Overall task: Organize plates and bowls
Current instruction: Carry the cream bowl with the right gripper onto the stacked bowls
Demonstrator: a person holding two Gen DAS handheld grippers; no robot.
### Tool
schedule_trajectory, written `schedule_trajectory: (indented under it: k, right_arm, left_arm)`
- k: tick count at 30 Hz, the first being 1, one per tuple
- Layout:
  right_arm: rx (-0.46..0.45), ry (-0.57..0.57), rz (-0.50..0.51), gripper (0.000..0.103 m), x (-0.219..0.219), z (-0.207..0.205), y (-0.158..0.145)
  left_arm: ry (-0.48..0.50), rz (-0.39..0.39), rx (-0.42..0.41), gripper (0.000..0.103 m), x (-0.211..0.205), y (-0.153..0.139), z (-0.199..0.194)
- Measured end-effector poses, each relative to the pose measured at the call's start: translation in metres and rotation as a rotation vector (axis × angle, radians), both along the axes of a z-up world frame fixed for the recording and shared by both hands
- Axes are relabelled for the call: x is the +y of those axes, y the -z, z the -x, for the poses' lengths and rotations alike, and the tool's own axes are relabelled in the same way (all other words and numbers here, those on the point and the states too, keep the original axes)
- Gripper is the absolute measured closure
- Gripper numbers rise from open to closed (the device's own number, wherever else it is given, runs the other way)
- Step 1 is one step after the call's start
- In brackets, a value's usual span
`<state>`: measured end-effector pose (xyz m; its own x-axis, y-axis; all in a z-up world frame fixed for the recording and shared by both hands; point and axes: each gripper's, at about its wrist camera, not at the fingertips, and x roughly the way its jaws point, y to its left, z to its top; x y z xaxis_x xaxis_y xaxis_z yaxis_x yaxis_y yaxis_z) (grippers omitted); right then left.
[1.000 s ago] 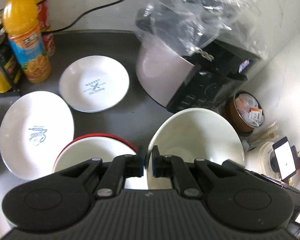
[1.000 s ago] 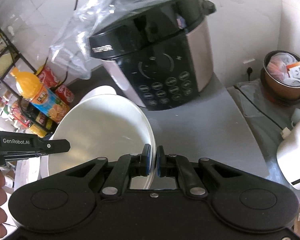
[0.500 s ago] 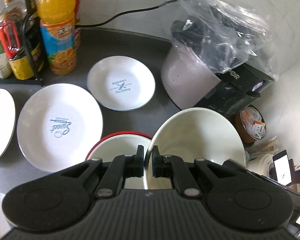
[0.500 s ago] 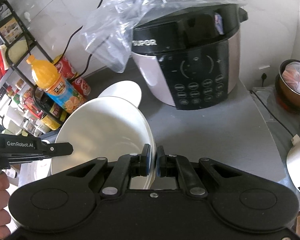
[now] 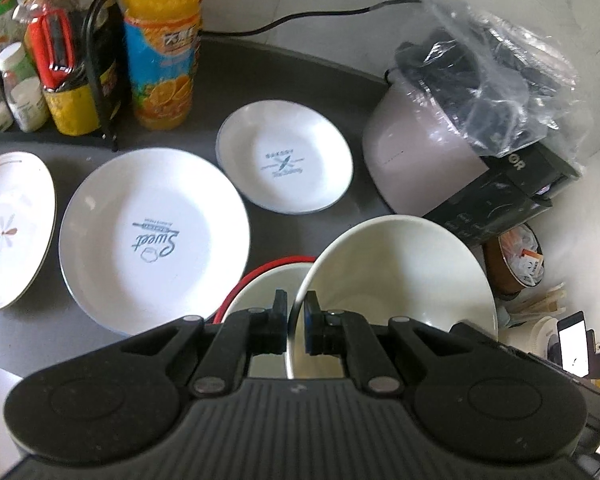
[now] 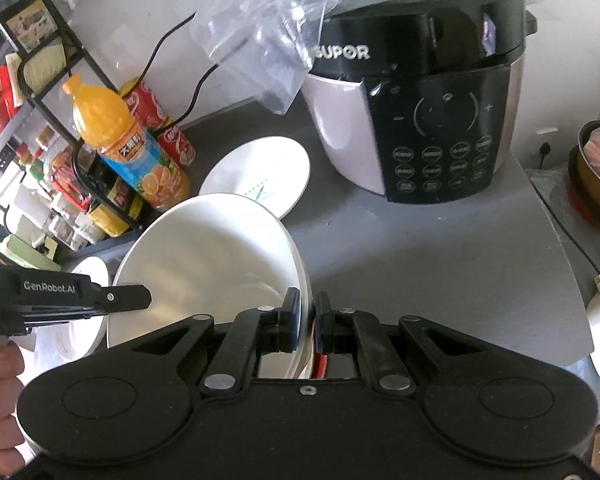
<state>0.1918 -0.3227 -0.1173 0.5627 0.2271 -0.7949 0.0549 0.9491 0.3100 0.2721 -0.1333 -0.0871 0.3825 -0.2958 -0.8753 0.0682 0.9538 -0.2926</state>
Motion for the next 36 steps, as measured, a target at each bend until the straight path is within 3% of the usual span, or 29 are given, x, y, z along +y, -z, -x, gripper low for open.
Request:
schedule_trajectory:
  k: [14, 21, 30, 33, 36]
  right_arm:
    - [0.050, -0.058, 0.050, 0.094, 0.025, 0.002, 0.028]
    - [0.047, -0.088, 0.107, 0.092, 0.035, -0.001, 0.036]
    - [0.047, -0.088, 0.111, 0.089, 0.035, 0.001, 0.039]
    - [0.041, -0.090, 0.106, 0.086, 0.035, 0.004, 0.036]
    - [0.032, -0.091, 0.112, 0.075, 0.035, 0.007, 0.033]
  left_arm:
    - [-0.007, -0.050, 0.053, 0.097, 0.015, 0.032, 0.001]
    - [0.000, -0.103, 0.050, 0.098, 0.015, 0.045, -0.001]
    - [0.026, -0.137, 0.013, 0.099, 0.011, 0.045, 0.000]
    - [0.036, -0.147, 0.008, 0.099, 0.010, 0.044, 0.000]
    - [0.033, -0.148, 0.017, 0.098, 0.011, 0.045, -0.001]
